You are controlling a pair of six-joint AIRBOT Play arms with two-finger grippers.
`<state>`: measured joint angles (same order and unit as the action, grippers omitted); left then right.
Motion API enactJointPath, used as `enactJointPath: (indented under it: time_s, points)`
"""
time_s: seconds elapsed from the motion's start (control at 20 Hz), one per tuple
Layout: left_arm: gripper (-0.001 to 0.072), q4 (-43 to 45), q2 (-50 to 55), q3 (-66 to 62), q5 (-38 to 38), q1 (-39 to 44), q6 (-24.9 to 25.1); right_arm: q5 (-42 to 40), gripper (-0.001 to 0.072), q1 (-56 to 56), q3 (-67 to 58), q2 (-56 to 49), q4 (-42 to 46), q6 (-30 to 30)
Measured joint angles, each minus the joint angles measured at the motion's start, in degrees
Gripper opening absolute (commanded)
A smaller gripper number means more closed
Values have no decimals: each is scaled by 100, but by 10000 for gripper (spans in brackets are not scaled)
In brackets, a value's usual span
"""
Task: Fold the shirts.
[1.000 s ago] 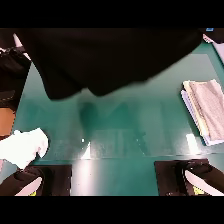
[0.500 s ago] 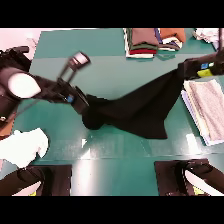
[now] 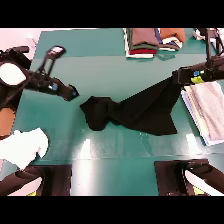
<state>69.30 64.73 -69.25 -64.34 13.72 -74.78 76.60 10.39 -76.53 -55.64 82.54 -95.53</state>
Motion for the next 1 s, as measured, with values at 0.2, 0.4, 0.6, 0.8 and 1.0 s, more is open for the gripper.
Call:
enactJointPath:
  time_s: [0.2, 0.4, 0.6, 0.8, 1.0]
  points:
    - [611, -839, 949, -31, 111, -420, 221, -22, 14, 0, 11, 0, 0, -4]
    - [611, -1744, 2046, -39, 223, -527, 420, -24, 14, 0, 15, 0, 2, -7]
    - [610, -2479, 2667, -42, 422, -437, 654, -17, 14, 0, 15, -7, 2, -7]
    - [431, -2785, 2857, -46, 715, -330, 739, -13, 14, 0, 15, -7, 2, -7]
    - [27, -2973, 2887, -90, 793, -310, 769, -17, 14, 0, 15, -9, 2, -7]
